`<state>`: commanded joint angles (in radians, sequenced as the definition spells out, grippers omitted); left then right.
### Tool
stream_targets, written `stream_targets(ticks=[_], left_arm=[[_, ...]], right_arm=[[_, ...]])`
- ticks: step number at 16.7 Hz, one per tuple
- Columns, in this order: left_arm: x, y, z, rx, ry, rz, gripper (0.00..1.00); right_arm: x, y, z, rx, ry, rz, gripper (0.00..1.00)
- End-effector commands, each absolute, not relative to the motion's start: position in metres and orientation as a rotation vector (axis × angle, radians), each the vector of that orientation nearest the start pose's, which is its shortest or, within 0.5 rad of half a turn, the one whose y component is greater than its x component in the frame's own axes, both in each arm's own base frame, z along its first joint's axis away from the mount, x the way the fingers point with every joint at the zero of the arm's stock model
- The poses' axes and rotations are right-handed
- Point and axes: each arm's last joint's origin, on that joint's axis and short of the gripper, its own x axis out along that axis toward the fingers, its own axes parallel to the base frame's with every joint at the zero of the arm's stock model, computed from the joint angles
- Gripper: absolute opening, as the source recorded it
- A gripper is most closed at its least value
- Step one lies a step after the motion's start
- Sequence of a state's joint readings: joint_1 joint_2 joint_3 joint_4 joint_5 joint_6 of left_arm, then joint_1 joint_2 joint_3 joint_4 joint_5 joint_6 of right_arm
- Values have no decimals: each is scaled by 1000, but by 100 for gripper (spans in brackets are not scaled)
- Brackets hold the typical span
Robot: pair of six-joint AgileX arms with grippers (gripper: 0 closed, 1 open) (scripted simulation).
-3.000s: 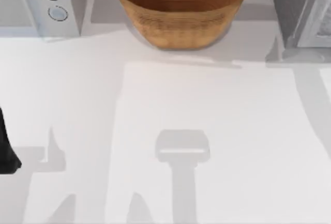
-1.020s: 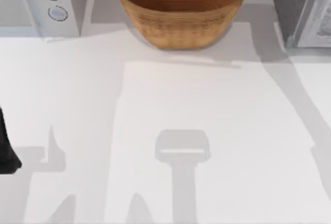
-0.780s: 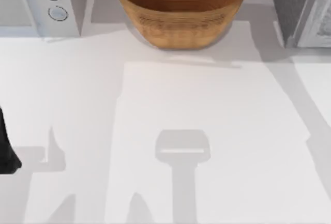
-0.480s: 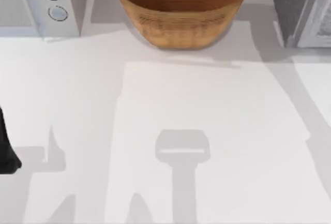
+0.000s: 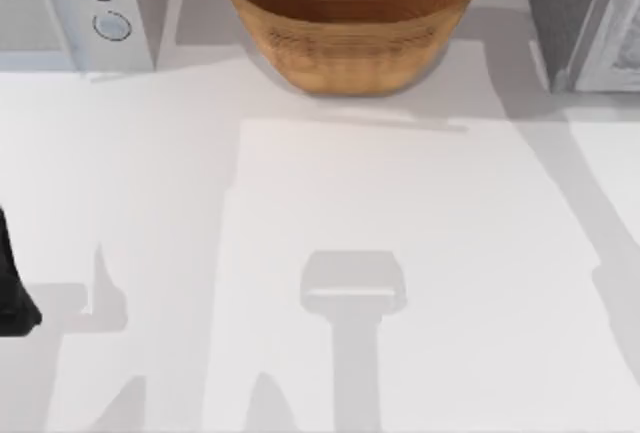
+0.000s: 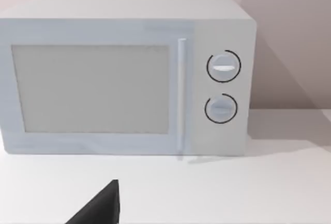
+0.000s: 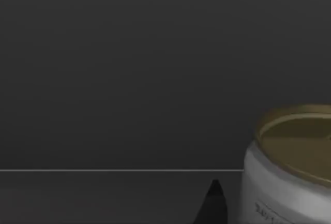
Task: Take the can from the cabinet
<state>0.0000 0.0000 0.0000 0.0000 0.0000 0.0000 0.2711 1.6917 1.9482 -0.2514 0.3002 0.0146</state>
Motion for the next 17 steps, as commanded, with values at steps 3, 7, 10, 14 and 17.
stream_targets(ticks=[3, 7, 10, 14, 17], left_arm=[[106, -1, 160, 0, 0, 0, 100], [106, -1, 160, 0, 0, 0, 100], [106, -1, 160, 0, 0, 0, 100], [106, -1, 160, 0, 0, 0, 100], [106, -1, 160, 0, 0, 0, 100]], right_arm=[[364, 99, 483, 1, -9, -11, 2], [364, 99, 483, 1, -9, -11, 0], [364, 99, 483, 1, -9, -11, 0], [357, 101, 486, 0, -5, -15, 0], [315, 108, 504, -4, 2, -27, 0]])
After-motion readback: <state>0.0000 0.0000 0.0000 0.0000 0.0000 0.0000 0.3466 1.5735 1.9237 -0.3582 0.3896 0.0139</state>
